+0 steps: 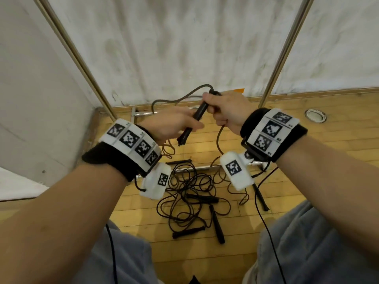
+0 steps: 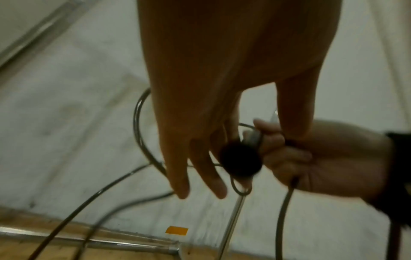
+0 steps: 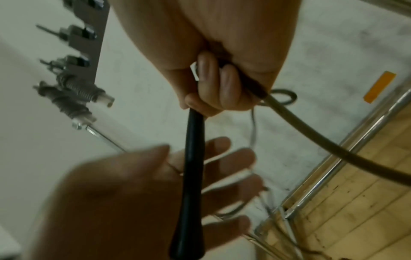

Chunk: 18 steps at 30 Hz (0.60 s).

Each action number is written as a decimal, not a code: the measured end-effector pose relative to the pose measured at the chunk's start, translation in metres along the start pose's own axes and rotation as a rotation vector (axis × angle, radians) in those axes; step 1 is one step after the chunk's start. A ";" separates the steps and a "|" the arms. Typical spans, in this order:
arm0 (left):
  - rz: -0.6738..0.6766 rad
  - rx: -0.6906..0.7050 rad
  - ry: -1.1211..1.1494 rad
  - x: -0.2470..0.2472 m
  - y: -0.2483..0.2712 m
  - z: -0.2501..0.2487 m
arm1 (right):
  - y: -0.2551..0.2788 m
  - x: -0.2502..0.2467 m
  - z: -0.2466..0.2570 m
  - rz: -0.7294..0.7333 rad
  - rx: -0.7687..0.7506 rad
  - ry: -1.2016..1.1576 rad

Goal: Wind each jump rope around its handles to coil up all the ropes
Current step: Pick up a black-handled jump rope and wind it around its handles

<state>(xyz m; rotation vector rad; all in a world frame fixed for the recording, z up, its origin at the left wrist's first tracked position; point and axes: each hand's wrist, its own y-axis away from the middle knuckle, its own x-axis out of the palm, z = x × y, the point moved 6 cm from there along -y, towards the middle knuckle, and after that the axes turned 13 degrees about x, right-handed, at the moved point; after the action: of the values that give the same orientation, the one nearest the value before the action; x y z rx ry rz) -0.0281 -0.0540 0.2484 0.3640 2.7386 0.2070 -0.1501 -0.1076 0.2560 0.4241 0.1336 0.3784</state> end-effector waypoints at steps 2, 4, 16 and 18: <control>0.017 0.047 -0.021 0.013 -0.001 -0.001 | 0.004 0.003 0.003 0.062 0.027 -0.106; -0.068 0.062 0.065 0.013 -0.002 0.002 | 0.007 0.007 0.005 0.100 0.058 -0.228; -0.193 0.126 0.073 0.022 -0.015 0.008 | 0.017 0.001 0.015 0.224 0.129 -0.770; -0.229 0.144 -0.002 0.017 -0.017 0.007 | 0.015 -0.003 0.014 0.143 0.118 -0.675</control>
<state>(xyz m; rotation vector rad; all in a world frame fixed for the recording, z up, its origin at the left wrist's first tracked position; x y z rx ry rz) -0.0446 -0.0643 0.2329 0.0863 2.7716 -0.0516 -0.1552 -0.1013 0.2752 0.6594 -0.5364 0.3512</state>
